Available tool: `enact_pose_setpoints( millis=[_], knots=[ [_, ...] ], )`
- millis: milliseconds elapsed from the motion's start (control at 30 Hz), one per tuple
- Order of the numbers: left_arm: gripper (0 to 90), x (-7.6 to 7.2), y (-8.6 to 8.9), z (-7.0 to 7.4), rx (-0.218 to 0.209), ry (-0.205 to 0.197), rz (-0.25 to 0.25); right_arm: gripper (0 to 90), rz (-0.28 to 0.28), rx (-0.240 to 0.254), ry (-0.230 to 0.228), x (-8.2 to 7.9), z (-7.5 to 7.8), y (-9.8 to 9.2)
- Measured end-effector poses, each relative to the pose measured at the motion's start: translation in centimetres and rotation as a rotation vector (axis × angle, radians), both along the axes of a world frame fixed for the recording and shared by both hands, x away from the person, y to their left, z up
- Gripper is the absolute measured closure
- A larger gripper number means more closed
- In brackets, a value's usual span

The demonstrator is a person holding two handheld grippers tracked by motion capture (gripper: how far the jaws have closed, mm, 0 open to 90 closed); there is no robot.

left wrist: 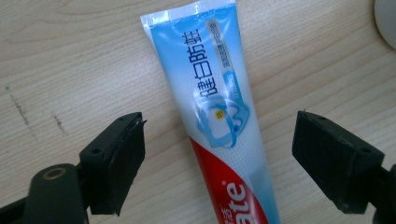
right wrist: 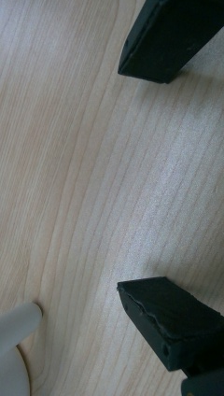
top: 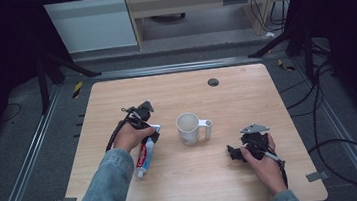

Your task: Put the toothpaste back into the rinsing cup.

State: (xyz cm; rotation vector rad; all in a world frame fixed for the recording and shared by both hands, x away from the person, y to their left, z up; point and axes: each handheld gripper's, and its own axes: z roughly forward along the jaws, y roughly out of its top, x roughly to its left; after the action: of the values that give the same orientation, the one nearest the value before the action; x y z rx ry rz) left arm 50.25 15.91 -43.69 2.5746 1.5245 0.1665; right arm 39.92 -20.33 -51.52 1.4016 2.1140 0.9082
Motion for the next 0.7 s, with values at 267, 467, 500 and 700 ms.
enact_pose_setpoints(
  millis=[267,467,500,700],
  knots=[
    [22.4,0.5,-0.8,-1.0,0.026,0.030,0.026,0.6,0.000,0.000,0.002,0.0,0.0,0.0],
    [25.5,0.5,-1.1,-1.5,0.058,0.035,0.015,0.6,-0.001,0.000,0.002,0.0,0.0,0.0],
    [25.6,0.6,-1.1,-1.7,0.059,0.037,0.026,0.6,-0.002,0.000,0.002,0.0,0.0,0.0],
    [27.7,0.8,-1.6,-2.0,0.057,0.044,0.031,0.6,-0.002,-0.001,0.004,0.0,0.0,0.0]
  ],
)
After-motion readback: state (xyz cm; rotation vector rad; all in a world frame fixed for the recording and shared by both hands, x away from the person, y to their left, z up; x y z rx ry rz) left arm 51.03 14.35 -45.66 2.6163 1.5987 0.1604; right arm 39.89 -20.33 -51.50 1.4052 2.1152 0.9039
